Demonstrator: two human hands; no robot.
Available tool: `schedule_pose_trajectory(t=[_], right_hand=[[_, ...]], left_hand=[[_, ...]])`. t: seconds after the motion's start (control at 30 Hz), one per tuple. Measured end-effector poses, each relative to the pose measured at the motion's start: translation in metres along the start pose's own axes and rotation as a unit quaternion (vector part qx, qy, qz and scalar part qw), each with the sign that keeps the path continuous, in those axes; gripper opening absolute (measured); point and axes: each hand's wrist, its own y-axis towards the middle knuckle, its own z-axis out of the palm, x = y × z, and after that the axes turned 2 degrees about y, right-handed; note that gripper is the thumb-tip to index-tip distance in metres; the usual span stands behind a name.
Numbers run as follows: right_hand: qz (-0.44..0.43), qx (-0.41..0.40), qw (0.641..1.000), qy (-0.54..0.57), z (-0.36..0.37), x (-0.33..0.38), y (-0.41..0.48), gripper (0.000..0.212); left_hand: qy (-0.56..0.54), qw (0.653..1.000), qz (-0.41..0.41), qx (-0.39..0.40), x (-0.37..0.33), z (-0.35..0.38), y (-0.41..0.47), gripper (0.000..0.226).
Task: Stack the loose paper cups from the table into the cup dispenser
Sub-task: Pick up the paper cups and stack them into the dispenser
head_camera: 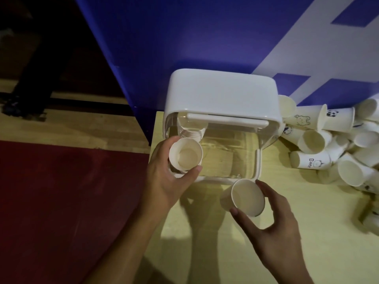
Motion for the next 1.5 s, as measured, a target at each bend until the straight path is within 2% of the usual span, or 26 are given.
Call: schedule_pose_trajectory(t=[0.33, 0.47, 0.57, 0.67, 0.77, 0.83, 0.97, 1.07, 1.27, 1.5], right_hand=[[0.009, 0.008, 1.000, 0.012, 0.002, 0.007, 0.010, 0.079], [-0.004, 0.013, 1.000, 0.023, 0.005, 0.011, 0.018, 0.070], [-0.018, 0.008, 1.000, 0.023, 0.009, 0.018, 0.025, 0.077], [-0.037, 0.013, 0.999, 0.025, 0.016, 0.034, 0.035, 0.085], [-0.086, 0.029, 0.995, 0.033, 0.028, 0.053, 0.047, 0.086], [-0.114, 0.040, 0.992, 0.035, 0.040, 0.065, 0.054, 0.083], [-0.155, 0.053, 0.985, 0.049, 0.063, 0.077, 0.066, 0.080], [-0.162, 0.063, 0.984, 0.037, 0.073, 0.074, 0.071, 0.085], [-0.161, 0.084, 0.983, 0.024, 0.083, 0.063, 0.076, 0.082], [-0.146, 0.097, 0.984, -0.016, 0.103, 0.037, 0.080, 0.091]], left_hand=[[0.127, 0.986, -0.057, 0.092, 0.016, 0.014, 0.014, 0.084], [0.134, 0.983, -0.066, 0.110, 0.018, 0.016, 0.018, 0.089], [0.114, 0.985, -0.064, 0.114, 0.016, 0.010, 0.015, 0.097], [0.090, 0.993, -0.041, 0.061, 0.011, -0.003, 0.008, 0.071], [-0.011, 1.000, -0.029, 0.006, -0.001, -0.016, 0.001, 0.048], [-0.091, 0.996, -0.022, -0.001, -0.009, -0.022, 0.001, 0.045], [-0.145, 0.989, -0.003, 0.018, -0.015, -0.027, 0.007, 0.043], [-0.142, 0.989, -0.005, 0.038, -0.014, -0.028, 0.009, 0.038], [-0.110, 0.991, -0.056, 0.051, -0.004, -0.023, 0.011, 0.031], [-0.022, 0.997, -0.051, 0.055, 0.012, -0.013, 0.013, 0.031]])
